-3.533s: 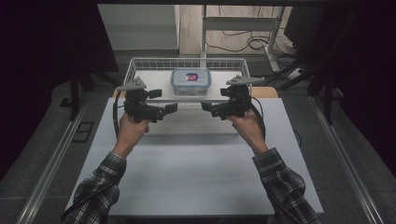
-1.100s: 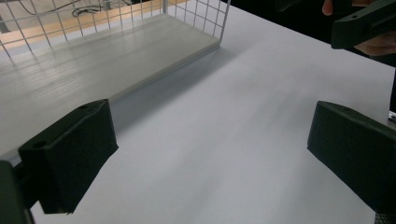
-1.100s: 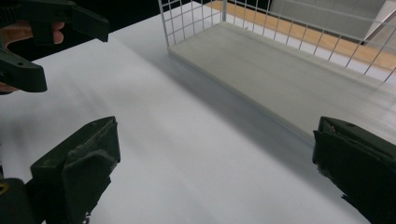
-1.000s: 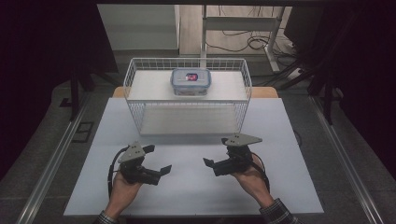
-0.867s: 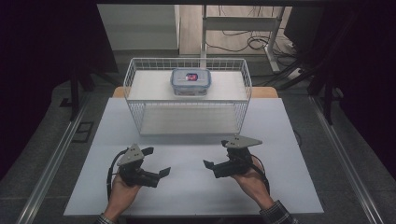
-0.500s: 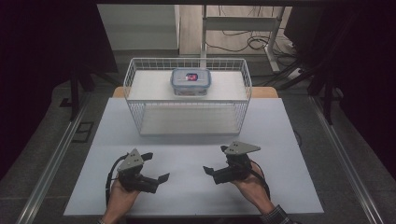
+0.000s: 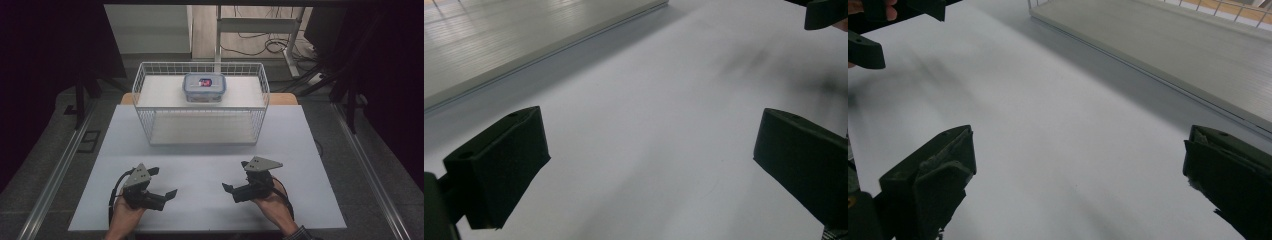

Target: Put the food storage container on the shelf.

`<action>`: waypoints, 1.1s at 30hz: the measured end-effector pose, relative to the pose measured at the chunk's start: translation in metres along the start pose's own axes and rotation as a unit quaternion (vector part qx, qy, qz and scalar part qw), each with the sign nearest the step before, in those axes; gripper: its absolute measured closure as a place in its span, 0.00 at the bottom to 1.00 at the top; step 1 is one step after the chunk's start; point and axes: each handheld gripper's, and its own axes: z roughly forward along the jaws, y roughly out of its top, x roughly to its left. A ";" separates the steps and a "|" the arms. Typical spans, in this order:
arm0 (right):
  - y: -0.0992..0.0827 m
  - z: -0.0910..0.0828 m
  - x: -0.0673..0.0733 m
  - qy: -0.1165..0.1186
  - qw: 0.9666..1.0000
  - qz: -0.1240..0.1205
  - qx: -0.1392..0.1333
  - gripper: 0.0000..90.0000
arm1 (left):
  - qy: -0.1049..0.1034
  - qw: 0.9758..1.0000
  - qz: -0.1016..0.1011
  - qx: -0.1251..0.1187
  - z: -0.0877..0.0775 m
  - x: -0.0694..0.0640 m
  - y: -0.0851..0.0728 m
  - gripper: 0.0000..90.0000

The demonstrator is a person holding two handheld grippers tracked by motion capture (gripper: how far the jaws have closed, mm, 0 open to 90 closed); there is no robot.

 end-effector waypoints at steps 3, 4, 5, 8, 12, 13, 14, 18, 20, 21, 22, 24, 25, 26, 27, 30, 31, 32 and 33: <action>-0.003 -0.003 -0.001 -0.006 1.000 -0.004 0.002 0.00 | 0.003 1.000 -0.002 0.001 -0.002 0.001 -0.002 0.01; -0.003 -0.004 -0.001 -0.007 1.000 -0.004 0.003 0.00 | 0.005 1.000 -0.001 0.001 -0.003 0.001 -0.002 0.01; -0.004 -0.004 -0.001 -0.009 1.000 -0.005 0.003 0.00 | 0.007 1.000 -0.001 0.002 -0.004 0.001 -0.003 0.01; -0.006 -0.007 -0.002 -0.012 1.000 -0.006 0.004 0.00 | 0.011 1.000 0.000 0.004 -0.007 0.001 -0.005 0.01; -0.009 -0.010 -0.002 -0.017 1.000 -0.006 0.005 0.00 | 0.015 1.000 -0.002 0.006 -0.010 0.002 -0.007 0.01; -0.009 -0.011 -0.003 -0.019 1.000 -0.006 0.006 0.00 | 0.016 1.000 -0.003 0.006 -0.010 0.003 -0.008 0.01; -0.010 -0.011 -0.003 -0.020 1.000 -0.006 0.005 0.00 | 0.018 1.000 -0.004 0.007 -0.011 0.003 -0.009 0.01; -0.013 -0.013 -0.004 -0.024 1.000 -0.007 0.008 0.00 | 0.021 1.000 -0.007 0.008 -0.014 0.004 -0.011 0.01; -0.014 -0.014 -0.004 -0.028 1.000 -0.007 0.010 0.00 | 0.023 1.000 -0.008 0.010 -0.015 0.005 -0.013 0.01; -0.015 -0.015 -0.005 -0.030 0.999 -0.009 0.012 0.00 | 0.024 1.000 -0.007 0.012 -0.016 0.005 -0.014 0.01; -0.016 -0.015 -0.005 -0.032 0.999 -0.009 0.013 0.00 | 0.026 1.000 -0.007 0.014 -0.016 0.005 -0.014 0.01; -0.018 -0.017 -0.005 -0.037 0.999 -0.011 0.014 0.00 | 0.028 0.999 -0.007 0.016 -0.018 0.006 -0.016 0.01; -0.018 -0.017 -0.005 -0.038 0.999 -0.010 0.014 0.00 | 0.029 0.999 -0.008 0.018 -0.018 0.006 -0.017 0.01; -0.019 -0.017 -0.006 -0.039 0.999 -0.009 0.014 0.00 | 0.031 0.999 -0.008 0.018 -0.019 0.006 -0.018 0.01; -0.020 -0.018 -0.006 -0.041 0.999 -0.007 0.015 0.00 | 0.032 0.999 -0.009 0.019 -0.020 0.006 -0.018 0.01; -0.022 -0.020 -0.007 -0.046 0.999 -0.006 0.016 0.00 | 0.037 0.999 -0.011 0.020 -0.024 0.008 -0.021 0.01; -0.023 -0.021 -0.007 -0.048 0.999 -0.005 0.016 0.00 | 0.039 0.999 -0.011 0.020 -0.024 0.008 -0.022 0.01; -0.024 -0.021 -0.008 -0.049 0.999 -0.003 0.016 0.00 | 0.041 0.999 -0.013 0.021 -0.026 0.009 -0.023 0.01; -0.025 -0.022 -0.008 -0.051 0.999 -0.004 0.017 0.00 | 0.043 0.999 -0.013 0.022 -0.027 0.010 -0.024 0.01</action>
